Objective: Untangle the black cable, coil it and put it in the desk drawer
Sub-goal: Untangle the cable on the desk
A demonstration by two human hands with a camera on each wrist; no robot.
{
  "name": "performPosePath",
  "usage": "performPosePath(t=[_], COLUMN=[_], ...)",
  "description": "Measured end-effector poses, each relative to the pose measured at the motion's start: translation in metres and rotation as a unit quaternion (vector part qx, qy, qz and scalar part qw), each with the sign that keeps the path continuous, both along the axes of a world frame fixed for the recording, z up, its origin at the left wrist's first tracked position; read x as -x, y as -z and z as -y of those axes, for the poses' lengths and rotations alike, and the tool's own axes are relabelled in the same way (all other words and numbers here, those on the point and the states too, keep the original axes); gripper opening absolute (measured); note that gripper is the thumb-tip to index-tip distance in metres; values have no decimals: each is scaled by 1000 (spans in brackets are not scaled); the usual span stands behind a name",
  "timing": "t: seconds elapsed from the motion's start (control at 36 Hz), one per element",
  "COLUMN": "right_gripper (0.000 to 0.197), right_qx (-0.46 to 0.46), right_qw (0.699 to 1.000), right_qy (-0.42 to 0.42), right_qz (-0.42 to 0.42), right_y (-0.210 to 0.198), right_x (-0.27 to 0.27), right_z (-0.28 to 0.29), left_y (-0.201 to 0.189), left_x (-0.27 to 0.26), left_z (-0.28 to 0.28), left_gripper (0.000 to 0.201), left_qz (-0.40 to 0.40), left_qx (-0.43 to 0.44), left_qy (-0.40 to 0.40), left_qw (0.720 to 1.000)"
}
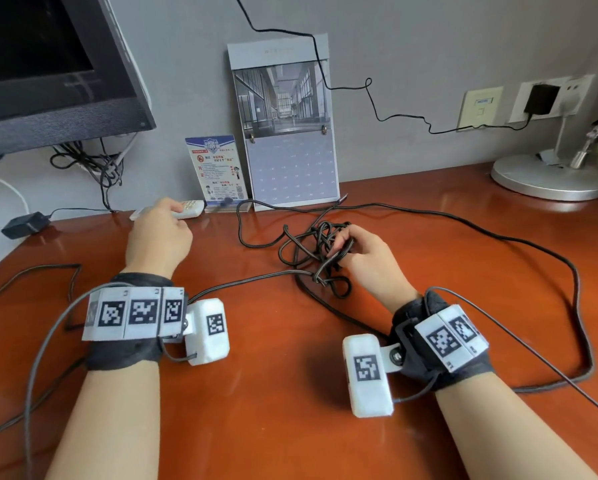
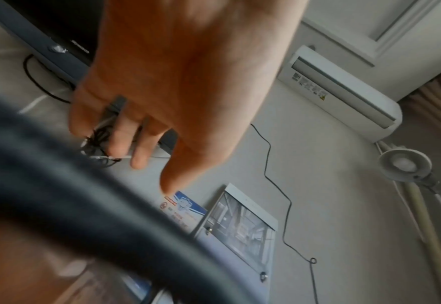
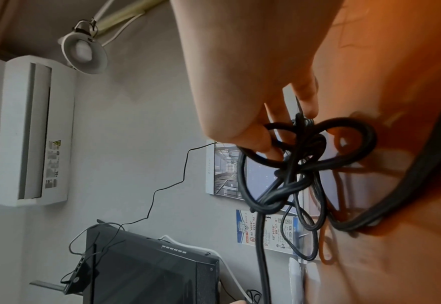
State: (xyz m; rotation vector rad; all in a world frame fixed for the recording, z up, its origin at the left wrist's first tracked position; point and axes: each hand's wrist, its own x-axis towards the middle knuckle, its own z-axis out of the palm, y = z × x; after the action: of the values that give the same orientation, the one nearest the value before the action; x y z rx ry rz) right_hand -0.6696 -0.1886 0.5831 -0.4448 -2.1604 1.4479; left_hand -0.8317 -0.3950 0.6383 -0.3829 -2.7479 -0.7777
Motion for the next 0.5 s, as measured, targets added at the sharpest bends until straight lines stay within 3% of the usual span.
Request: performPosePath(t=[0.08,0.17,0.25,0.33,0.39,0.5], right_gripper=[33,31,30,25,7,21], right_qx=[-2,-10,-13,-15,-3,8], right_qw=[1000,1000,999,999,999,997], right_qy=[13,23,33,43,41,57], right_qz=[4,1,-6,-10,-22,-43], right_y=[0,-2,-5,-6,-8,-9], right_x=[-2,-3,-5,-5,-5,-5], right_z=[0,1,2,3,5,7], left_y=[3,-2,-6,4,11,14], left_x=[0,-18,-50,-72,-76,-80], left_z=[-5,-18,-34,-45,-48,-46], left_gripper=[33,25,18,19,30,39], left_qz=[68,75,131,193,186,113], left_qx=[102,97,101,167,162,91], left_qy=[19,111,263,316,312,298], left_qw=[992,986,951,914,918,943])
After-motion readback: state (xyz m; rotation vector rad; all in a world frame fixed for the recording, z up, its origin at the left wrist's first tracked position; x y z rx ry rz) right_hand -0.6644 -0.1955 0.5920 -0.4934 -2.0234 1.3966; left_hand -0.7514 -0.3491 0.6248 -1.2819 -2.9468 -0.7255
